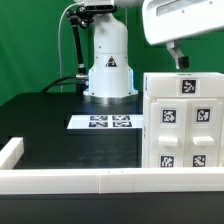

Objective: Assemble cabinet

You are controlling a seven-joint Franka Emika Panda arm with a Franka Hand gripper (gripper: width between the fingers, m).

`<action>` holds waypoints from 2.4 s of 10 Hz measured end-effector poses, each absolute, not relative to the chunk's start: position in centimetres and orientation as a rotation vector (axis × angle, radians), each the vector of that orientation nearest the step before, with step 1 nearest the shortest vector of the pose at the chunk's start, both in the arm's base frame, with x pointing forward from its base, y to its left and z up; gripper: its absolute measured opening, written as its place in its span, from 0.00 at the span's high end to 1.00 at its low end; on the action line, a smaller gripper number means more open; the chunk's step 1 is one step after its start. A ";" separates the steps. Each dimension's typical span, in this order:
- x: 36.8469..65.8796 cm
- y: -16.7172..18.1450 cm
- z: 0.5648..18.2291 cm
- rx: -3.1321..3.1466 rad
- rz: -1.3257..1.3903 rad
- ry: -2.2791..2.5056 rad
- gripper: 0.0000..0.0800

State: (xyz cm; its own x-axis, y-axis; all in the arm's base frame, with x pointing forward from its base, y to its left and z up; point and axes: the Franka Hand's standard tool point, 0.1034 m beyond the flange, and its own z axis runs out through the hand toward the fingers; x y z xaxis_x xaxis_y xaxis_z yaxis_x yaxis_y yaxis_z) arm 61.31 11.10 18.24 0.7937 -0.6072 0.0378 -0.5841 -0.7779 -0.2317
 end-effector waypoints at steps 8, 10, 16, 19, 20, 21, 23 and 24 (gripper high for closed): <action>61.0 9.2 18.5 -2.978 -0.186 -0.134 0.00; 61.0 8.9 18.4 -2.948 -0.244 -0.599 0.00; 60.5 8.4 17.4 -2.752 -0.169 -1.466 0.00; 60.5 7.6 17.3 -2.613 -0.150 -1.766 0.00; 60.5 7.4 16.8 -2.527 -0.123 -1.918 0.00; 60.4 7.3 16.1 -2.423 -0.080 -2.080 0.00; 60.5 6.9 15.5 -2.282 -0.014 -2.270 0.00; 60.5 6.7 15.2 -2.285 -0.009 -2.267 0.00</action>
Offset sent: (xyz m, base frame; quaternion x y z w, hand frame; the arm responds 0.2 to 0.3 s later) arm 0.0002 -0.0006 -0.0031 0.0177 -0.0936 -0.2687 0.9585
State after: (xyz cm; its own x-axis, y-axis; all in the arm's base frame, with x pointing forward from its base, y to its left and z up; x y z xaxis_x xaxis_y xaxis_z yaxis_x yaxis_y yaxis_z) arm 60.46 6.71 15.25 0.0095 0.9987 -0.0503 0.9982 -0.0065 0.0590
